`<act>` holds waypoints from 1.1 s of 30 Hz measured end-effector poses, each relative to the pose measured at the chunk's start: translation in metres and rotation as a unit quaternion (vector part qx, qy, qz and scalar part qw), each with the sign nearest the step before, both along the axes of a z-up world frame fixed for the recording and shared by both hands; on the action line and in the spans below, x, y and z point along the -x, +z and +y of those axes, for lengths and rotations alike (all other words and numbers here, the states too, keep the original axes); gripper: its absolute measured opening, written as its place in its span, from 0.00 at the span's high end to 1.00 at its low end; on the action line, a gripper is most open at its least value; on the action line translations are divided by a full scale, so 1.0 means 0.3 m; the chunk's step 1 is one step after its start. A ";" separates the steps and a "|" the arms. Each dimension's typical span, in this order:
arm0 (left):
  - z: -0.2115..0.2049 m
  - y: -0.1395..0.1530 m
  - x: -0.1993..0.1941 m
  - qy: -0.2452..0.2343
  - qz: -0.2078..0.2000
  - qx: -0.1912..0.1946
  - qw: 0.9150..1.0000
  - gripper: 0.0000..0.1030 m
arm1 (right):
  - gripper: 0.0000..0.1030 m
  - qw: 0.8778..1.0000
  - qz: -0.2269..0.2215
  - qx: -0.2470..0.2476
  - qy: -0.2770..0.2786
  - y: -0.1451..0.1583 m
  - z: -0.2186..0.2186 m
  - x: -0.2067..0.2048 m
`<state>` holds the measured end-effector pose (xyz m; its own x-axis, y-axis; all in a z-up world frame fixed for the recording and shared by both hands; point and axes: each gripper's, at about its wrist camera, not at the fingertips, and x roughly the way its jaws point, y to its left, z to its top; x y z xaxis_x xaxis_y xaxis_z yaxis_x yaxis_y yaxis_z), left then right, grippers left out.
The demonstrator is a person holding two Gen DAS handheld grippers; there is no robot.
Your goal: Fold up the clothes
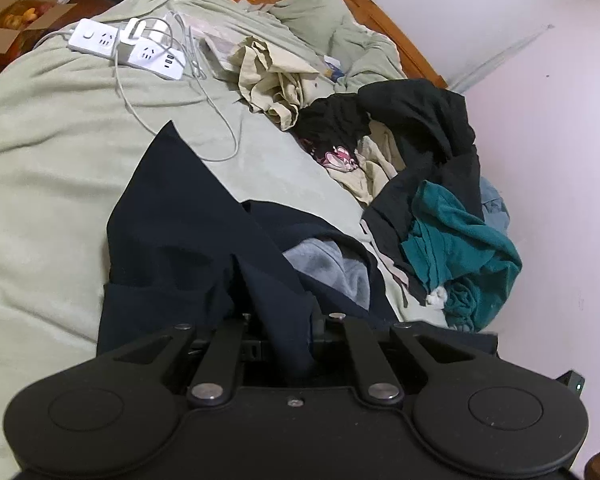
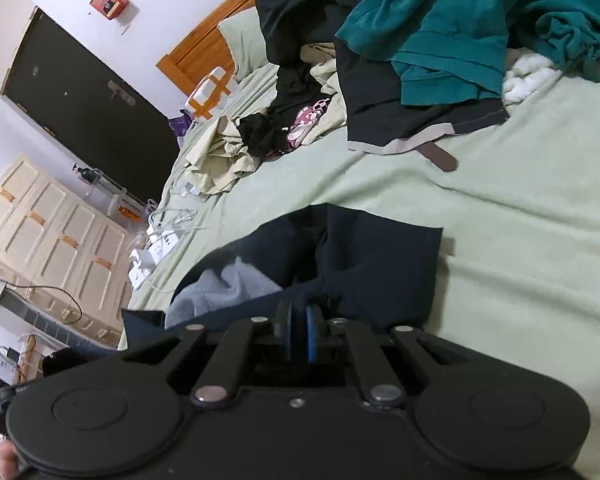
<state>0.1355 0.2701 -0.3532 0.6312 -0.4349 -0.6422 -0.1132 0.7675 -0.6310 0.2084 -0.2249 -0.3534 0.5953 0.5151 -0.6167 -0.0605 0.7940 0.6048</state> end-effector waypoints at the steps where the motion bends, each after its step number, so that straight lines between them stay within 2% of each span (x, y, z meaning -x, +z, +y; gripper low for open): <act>1: 0.000 -0.010 -0.016 0.003 0.009 0.001 1.000 0.88 | 0.94 1.000 0.003 0.013 0.004 -0.010 0.017 -0.023; 6: -0.002 -0.033 -0.046 0.006 0.042 0.002 0.999 0.81 | 0.87 0.996 0.070 0.047 0.036 -0.126 0.073 -0.104; 7: 0.000 -0.022 -0.036 0.004 0.043 0.004 0.999 0.79 | 0.83 0.996 0.067 0.051 0.042 -0.119 0.074 -0.100; 9: 0.005 0.005 -0.018 -0.007 0.039 0.005 0.999 0.71 | 0.48 0.995 0.047 0.069 0.045 -0.080 0.068 -0.083; 10: 0.005 0.022 -0.007 -0.015 0.032 0.001 0.999 0.67 | 0.26 0.995 0.034 0.081 0.043 -0.050 0.060 -0.068; 11: 0.004 0.050 0.011 -0.028 0.022 -0.008 0.999 0.64 | 0.22 0.995 0.020 0.091 0.045 -0.018 0.052 -0.052; 14: 0.006 0.101 0.050 -0.046 0.007 -0.030 0.998 0.60 | 0.22 0.993 0.003 0.110 0.048 0.070 0.029 0.001; 16: 0.004 0.129 0.075 -0.052 -0.002 -0.046 0.998 0.50 | 0.22 0.992 0.009 0.114 0.060 0.117 0.036 0.051; 18: 0.011 0.126 0.084 -0.045 0.001 -0.060 0.997 0.43 | 0.18 0.990 0.018 0.117 0.081 0.142 0.071 0.120; 19: 0.024 0.111 0.079 -0.034 0.015 -0.055 0.998 0.42 | 0.17 0.988 0.025 0.120 0.097 0.147 0.097 0.155; 21: 0.052 0.095 0.075 -0.019 0.026 -0.026 0.999 0.42 | 0.17 0.981 0.030 0.145 0.125 0.131 0.176 0.222; 23: 0.066 0.120 0.087 -0.009 0.011 0.003 1.000 0.32 | 0.17 0.977 0.032 0.159 0.136 0.101 0.246 0.252; 24: 0.063 0.143 0.104 -0.016 -0.007 0.005 1.000 0.29 | 0.17 0.979 0.042 0.154 0.128 0.084 0.273 0.252; 27: 0.023 0.207 0.163 -0.050 -0.039 -0.027 0.998 0.27 | 0.17 0.982 0.053 0.139 0.113 0.059 0.336 0.252; 29: -0.005 0.242 0.200 -0.079 -0.056 -0.038 0.995 0.27 | 0.17 0.979 0.046 0.164 0.110 0.053 0.373 0.260; 30: -0.019 0.256 0.219 -0.097 -0.063 -0.032 0.993 0.26 | 0.18 0.975 0.049 0.184 0.110 0.037 0.398 0.263; 31: -0.025 0.259 0.234 -0.112 -0.066 -0.020 0.991 0.25 | 0.23 0.973 0.055 0.196 0.110 0.021 0.414 0.265; 32: -0.032 0.259 0.247 -0.122 -0.066 -0.014 0.990 0.24 | 0.34 0.972 0.059 0.198 0.111 0.010 0.419 0.267; 33: -0.041 0.253 0.254 -0.122 -0.059 -0.023 0.990 0.24 | 0.39 0.971 0.064 0.204 0.111 -0.002 0.424 0.272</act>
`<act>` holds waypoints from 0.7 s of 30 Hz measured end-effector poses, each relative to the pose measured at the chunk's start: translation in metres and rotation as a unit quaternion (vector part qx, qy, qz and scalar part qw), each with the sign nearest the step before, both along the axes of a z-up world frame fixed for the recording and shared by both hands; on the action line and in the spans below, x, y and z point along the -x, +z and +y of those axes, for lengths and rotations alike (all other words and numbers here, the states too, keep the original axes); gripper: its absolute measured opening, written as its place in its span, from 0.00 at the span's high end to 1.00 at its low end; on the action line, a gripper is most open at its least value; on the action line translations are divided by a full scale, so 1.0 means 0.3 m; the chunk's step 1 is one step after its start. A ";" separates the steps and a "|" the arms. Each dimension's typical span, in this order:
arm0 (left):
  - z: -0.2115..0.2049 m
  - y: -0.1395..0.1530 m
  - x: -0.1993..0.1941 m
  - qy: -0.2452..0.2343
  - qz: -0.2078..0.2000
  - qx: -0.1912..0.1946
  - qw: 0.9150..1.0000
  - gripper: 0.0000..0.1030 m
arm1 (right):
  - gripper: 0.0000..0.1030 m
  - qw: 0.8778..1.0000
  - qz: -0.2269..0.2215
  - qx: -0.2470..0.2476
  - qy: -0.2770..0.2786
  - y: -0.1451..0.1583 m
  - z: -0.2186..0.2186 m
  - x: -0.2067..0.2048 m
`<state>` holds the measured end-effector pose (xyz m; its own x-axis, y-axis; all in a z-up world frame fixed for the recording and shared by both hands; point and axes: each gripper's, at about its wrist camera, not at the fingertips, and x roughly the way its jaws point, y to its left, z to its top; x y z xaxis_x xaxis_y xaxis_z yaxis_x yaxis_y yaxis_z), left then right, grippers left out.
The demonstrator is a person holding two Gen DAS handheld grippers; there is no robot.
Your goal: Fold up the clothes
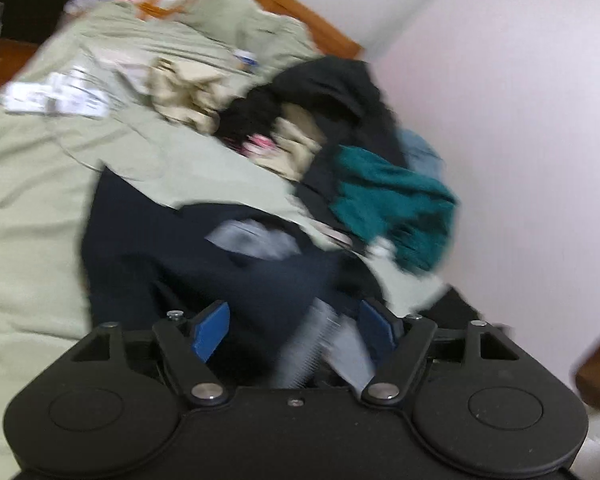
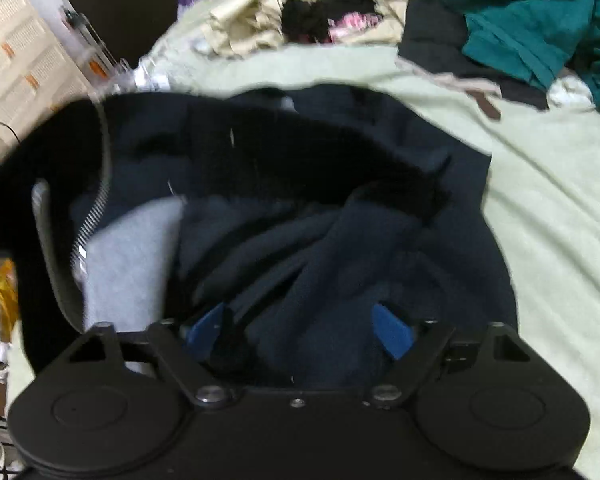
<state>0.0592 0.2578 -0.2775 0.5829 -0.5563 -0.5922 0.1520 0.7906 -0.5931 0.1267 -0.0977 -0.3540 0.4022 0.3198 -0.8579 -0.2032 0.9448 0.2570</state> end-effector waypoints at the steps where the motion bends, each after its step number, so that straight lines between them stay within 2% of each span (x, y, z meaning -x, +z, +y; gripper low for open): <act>1: -0.017 -0.010 0.004 -0.004 0.009 -0.018 1.000 0.24 | 0.48 1.000 0.002 0.008 -0.001 -0.008 0.002 0.006; 3: -0.076 -0.039 0.019 -0.021 0.021 -0.069 0.997 0.25 | 0.56 1.000 0.003 0.018 -0.006 -0.008 -0.005 0.019; 5: -0.127 -0.071 0.034 -0.044 0.028 -0.093 0.994 0.25 | 0.75 1.000 0.005 0.027 -0.013 0.000 -0.021 0.036; 9: -0.202 -0.136 0.051 -0.055 0.044 -0.176 0.982 0.28 | 0.78 0.998 0.008 0.050 -0.024 0.006 -0.060 0.080; 12: -0.218 -0.208 0.057 -0.048 0.062 -0.235 0.969 0.38 | 0.78 0.997 0.017 0.058 -0.044 -0.015 -0.084 0.103; 14: -0.220 -0.248 0.060 -0.044 0.072 -0.262 0.961 0.47 | 0.74 0.997 0.021 0.057 -0.052 -0.027 -0.090 0.103; 15: -0.213 -0.258 0.059 -0.043 0.076 -0.264 0.961 0.61 | 0.73 0.997 0.023 0.060 -0.053 -0.032 -0.086 0.102; 16: -0.205 -0.266 0.057 -0.042 0.078 -0.268 0.959 0.79 | 0.71 0.996 0.023 0.064 -0.055 -0.036 -0.080 0.102; 17: -0.199 -0.272 0.055 -0.040 0.080 -0.272 0.958 0.88 | 0.71 0.996 0.022 0.068 -0.053 -0.040 -0.073 0.100; 19: -0.188 -0.274 0.051 -0.037 0.081 -0.270 0.959 0.91 | 0.73 0.996 0.020 0.074 -0.045 -0.048 -0.060 0.093; 20: -0.181 -0.268 0.051 -0.035 0.079 -0.266 0.960 0.93 | 0.80 0.997 0.024 0.068 -0.042 -0.048 -0.062 0.085; 21: -0.175 -0.258 0.051 -0.032 0.077 -0.262 0.961 0.95 | 0.82 0.997 0.030 0.058 -0.040 -0.045 -0.068 0.074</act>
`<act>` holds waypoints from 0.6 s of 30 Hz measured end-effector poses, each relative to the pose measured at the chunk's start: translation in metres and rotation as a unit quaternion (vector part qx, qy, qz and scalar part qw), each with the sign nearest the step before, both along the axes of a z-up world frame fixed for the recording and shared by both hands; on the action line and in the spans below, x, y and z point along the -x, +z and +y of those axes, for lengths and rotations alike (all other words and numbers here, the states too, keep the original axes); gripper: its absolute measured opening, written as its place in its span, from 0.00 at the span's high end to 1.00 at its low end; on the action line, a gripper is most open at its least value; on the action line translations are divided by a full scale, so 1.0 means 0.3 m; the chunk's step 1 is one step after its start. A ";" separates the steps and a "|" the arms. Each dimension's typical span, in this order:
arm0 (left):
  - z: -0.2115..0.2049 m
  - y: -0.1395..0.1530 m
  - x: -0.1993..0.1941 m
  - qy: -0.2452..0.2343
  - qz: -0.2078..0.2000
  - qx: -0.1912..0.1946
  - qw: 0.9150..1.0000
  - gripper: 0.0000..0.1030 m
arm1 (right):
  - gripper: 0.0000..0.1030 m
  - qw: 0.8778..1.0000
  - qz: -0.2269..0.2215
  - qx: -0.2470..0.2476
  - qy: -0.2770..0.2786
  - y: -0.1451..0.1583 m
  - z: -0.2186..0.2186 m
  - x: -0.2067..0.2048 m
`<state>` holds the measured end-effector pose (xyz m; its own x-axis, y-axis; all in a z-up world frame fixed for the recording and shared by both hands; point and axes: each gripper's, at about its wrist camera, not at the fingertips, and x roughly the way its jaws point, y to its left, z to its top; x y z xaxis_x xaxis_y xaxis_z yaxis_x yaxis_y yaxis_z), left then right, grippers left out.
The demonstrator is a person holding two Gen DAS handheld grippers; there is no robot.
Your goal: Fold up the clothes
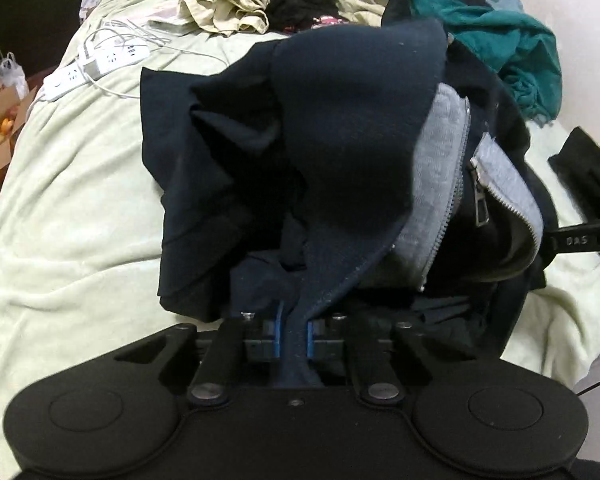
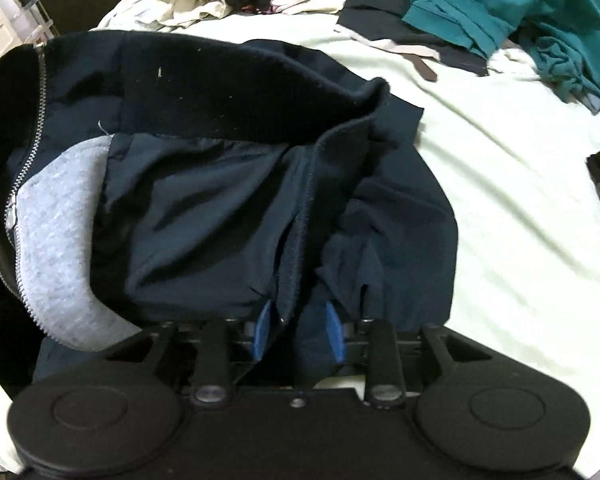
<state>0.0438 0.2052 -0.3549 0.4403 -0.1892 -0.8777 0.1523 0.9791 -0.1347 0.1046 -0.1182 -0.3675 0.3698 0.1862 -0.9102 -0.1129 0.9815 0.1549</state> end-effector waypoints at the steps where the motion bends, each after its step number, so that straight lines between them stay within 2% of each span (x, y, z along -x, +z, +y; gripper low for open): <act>1: 0.015 0.014 -0.006 0.007 -0.004 0.010 1.000 0.97 | 0.90 1.000 0.001 -0.006 0.000 0.007 -0.007 -0.007; 2: 0.038 0.029 -0.014 0.019 -0.009 0.026 0.999 0.99 | 0.98 1.000 0.001 -0.018 0.001 0.023 -0.020 -0.017; 6: 0.151 0.084 -0.051 0.077 -0.037 0.101 0.991 0.99 | 0.98 0.994 -0.019 -0.101 -0.043 0.148 -0.164 -0.093; 10: 0.245 0.166 -0.129 0.124 -0.078 0.130 0.981 0.99 | 0.98 0.984 -0.045 -0.151 -0.081 0.231 -0.263 -0.154; 16: 0.277 0.241 -0.221 0.144 -0.101 0.130 0.976 0.99 | 0.99 0.978 -0.082 -0.166 -0.096 0.301 -0.308 -0.300; 18: 0.301 0.241 -0.263 0.166 -0.094 0.150 0.970 0.99 | 0.99 0.977 -0.091 -0.168 -0.091 0.316 -0.313 -0.352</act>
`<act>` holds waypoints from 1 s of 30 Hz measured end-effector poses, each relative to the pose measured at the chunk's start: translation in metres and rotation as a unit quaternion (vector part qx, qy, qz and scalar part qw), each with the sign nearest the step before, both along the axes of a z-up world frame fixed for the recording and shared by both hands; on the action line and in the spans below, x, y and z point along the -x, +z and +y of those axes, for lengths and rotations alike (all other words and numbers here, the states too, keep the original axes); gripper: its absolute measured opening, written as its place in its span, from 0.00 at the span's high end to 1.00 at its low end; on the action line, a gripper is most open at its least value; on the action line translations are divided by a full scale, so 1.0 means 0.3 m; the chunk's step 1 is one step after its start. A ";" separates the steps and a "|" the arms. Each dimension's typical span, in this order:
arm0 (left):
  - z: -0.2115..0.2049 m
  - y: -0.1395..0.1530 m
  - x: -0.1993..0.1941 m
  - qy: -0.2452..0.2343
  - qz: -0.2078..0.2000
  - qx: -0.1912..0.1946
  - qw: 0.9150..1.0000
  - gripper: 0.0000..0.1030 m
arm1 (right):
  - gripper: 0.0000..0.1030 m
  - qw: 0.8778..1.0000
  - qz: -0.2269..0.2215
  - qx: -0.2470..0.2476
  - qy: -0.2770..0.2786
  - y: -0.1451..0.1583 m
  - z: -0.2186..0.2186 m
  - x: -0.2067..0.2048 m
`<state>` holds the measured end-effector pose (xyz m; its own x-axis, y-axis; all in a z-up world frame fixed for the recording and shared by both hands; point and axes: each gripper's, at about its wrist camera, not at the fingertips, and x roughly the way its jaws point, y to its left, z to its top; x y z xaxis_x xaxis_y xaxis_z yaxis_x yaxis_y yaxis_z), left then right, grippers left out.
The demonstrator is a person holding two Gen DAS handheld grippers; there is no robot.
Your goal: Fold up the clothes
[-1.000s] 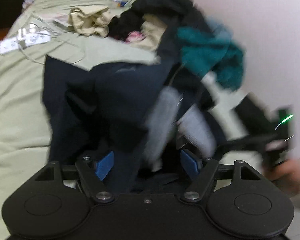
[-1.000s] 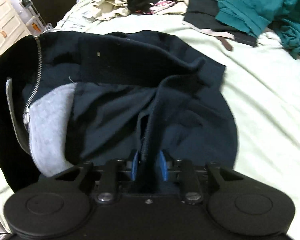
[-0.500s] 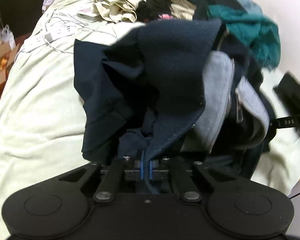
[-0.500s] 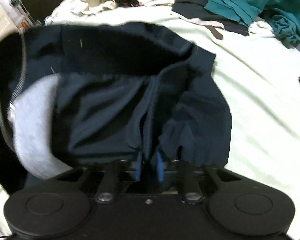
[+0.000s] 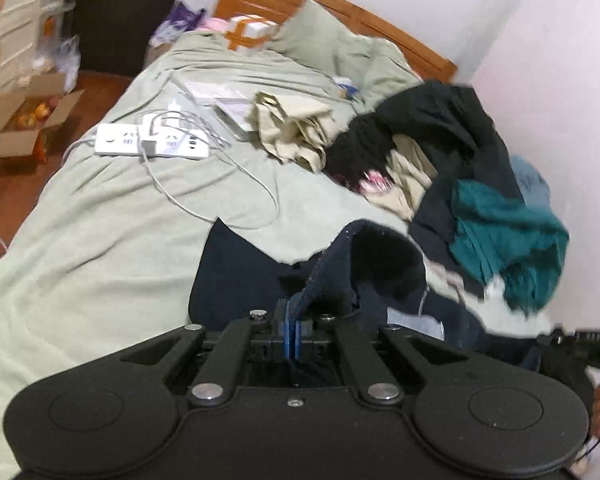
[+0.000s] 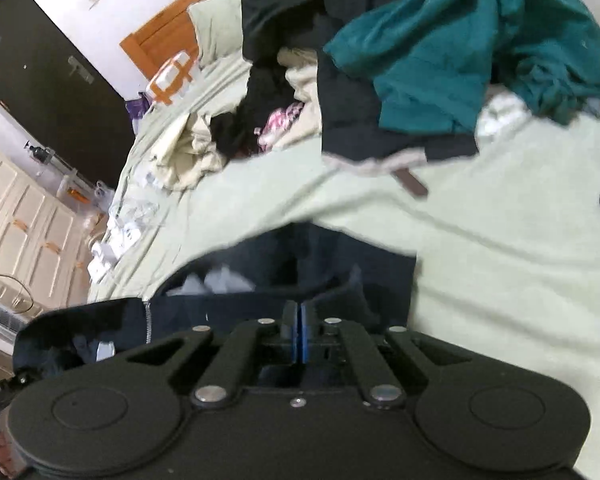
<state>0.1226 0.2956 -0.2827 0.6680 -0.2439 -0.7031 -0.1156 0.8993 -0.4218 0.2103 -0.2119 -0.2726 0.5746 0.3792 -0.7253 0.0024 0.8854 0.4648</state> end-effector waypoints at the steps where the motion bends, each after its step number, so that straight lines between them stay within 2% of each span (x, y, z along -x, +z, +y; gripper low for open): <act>1: 0.018 -0.002 -0.028 0.020 0.002 0.019 1.000 1.00 | 1.00 1.000 -0.003 -0.001 0.002 0.002 -0.005 -0.031; 3: 0.036 -0.004 -0.065 0.040 0.001 0.044 0.998 1.00 | 1.00 1.000 -0.019 -0.002 -0.007 0.014 -0.025 -0.074; 4: 0.042 -0.002 -0.091 0.051 0.002 0.045 0.998 1.00 | 1.00 0.999 -0.028 -0.002 -0.014 0.021 -0.036 -0.093; 7: 0.045 -0.021 -0.159 0.075 0.012 0.040 0.996 1.00 | 1.00 0.998 -0.041 -0.032 -0.046 0.030 -0.112 -0.189; 8: 0.031 -0.024 -0.175 0.070 0.015 0.024 0.997 1.00 | 1.00 0.998 -0.034 -0.021 -0.038 0.023 -0.104 -0.202; 9: 0.014 -0.029 -0.190 0.065 0.015 0.010 0.998 1.00 | 1.00 1.000 -0.023 -0.002 -0.010 0.009 -0.079 -0.216; 11: -0.011 -0.044 -0.210 0.049 0.023 0.014 0.998 1.00 | 1.00 0.996 -0.030 0.021 0.077 -0.006 -0.008 -0.192; 12: -0.020 -0.044 -0.209 0.047 0.022 0.010 0.999 1.00 | 0.98 0.992 -0.030 0.039 0.115 -0.013 0.024 -0.171; 13: -0.032 -0.045 -0.209 0.043 0.021 0.004 0.999 1.00 | 0.91 0.987 -0.028 0.055 0.149 -0.019 0.053 -0.152; 14: -0.035 -0.047 -0.207 0.041 0.021 0.003 0.999 1.00 | 0.80 0.980 -0.029 0.073 0.184 -0.028 0.078 -0.129; 15: -0.039 -0.049 -0.205 0.038 0.022 0.002 0.999 1.00 | 0.72 0.967 -0.037 0.099 0.234 -0.039 0.111 -0.092; 16: -0.041 -0.051 -0.204 0.036 0.023 0.000 0.999 1.00 | 0.53 0.956 -0.046 0.115 0.268 -0.041 0.129 -0.063; 17: -0.040 -0.055 -0.206 0.034 0.026 -0.001 0.999 1.00 | 0.47 0.944 -0.053 0.129 0.299 -0.041 0.143 -0.040; 19: -0.034 -0.056 -0.203 0.033 0.033 -0.003 0.999 0.99 | 0.45 0.907 -0.061 0.163 0.384 -0.026 0.174 0.017; 21: -0.036 -0.047 -0.202 0.035 0.037 -0.009 0.999 0.99 | 0.36 0.874 -0.067 0.207 0.435 -0.003 0.204 0.062; 22: -0.039 -0.042 -0.201 0.035 0.038 -0.014 0.999 0.99 | 0.32 0.874 -0.046 0.218 0.433 0.001 0.212 0.058; 23: -0.045 -0.036 -0.196 0.035 0.039 -0.019 0.998 0.99 | 0.32 0.891 -0.005 0.209 0.402 -0.006 0.211 0.032; 24: -0.051 -0.031 -0.191 0.035 0.039 -0.024 0.998 0.99 | 0.32 0.915 0.039 0.171 0.362 -0.017 0.197 0.003; 25: -0.056 -0.027 -0.187 0.037 0.040 -0.028 0.998 0.99 | 0.32 0.941 0.086 0.101 0.311 -0.034 0.170 -0.031; 26: -0.063 -0.022 -0.181 0.039 0.041 -0.031 0.998 0.99 | 0.31 0.956 0.113 0.059 0.264 -0.047 0.155 -0.049; 28: -0.075 -0.018 -0.167 0.042 0.040 -0.038 0.998 0.99 | 0.27 0.972 0.128 0.044 0.194 -0.066 0.161 -0.054; 30: -0.086 -0.019 -0.155 0.042 0.035 -0.046 0.997 0.99 | 0.20 0.978 0.142 0.049 0.147 -0.099 0.181 -0.058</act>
